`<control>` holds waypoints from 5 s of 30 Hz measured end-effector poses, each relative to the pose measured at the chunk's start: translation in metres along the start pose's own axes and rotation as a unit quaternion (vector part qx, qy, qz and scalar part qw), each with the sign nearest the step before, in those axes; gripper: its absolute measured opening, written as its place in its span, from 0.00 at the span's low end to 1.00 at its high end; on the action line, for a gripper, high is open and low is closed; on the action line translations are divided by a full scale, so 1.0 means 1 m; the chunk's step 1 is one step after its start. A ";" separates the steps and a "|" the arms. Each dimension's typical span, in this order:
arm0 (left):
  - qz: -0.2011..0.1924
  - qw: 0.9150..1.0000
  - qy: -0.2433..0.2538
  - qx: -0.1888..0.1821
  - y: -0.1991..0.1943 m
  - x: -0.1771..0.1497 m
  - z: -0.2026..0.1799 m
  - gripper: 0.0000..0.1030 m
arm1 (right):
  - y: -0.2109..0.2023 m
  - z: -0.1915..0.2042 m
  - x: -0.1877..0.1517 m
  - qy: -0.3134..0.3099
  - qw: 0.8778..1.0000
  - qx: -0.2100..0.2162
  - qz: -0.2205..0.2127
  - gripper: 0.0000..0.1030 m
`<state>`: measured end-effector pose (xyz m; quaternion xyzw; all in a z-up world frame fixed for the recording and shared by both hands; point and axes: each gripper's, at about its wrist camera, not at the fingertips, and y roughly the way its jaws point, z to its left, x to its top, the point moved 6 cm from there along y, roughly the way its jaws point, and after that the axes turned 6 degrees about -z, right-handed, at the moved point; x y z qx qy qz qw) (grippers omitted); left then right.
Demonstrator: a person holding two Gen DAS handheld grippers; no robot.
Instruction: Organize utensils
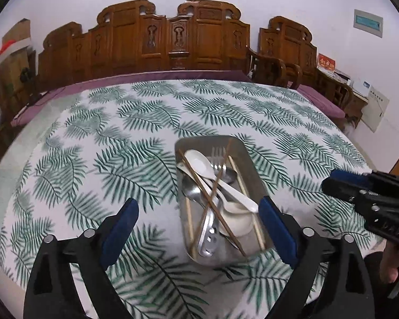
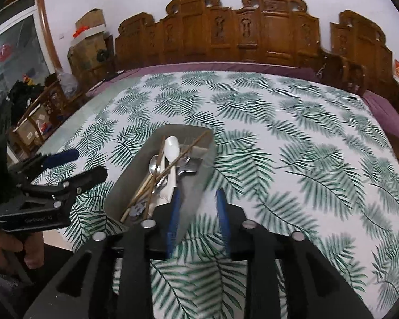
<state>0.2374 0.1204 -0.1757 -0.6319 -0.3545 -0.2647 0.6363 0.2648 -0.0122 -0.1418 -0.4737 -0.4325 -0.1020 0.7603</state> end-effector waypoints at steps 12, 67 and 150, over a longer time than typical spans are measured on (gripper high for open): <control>-0.011 1.000 0.017 -0.013 -0.056 -0.018 -0.045 0.92 | -0.076 -0.024 -0.013 0.027 0.998 -0.029 -0.046 0.98; -0.194 0.980 0.036 -0.036 -0.279 0.036 -0.114 0.92 | -0.308 0.023 0.015 -0.020 0.967 -0.038 -0.252 0.98; -0.195 0.979 0.031 -0.040 -0.279 0.036 -0.115 0.92 | -0.306 0.034 0.013 -0.019 0.968 -0.031 -0.250 0.98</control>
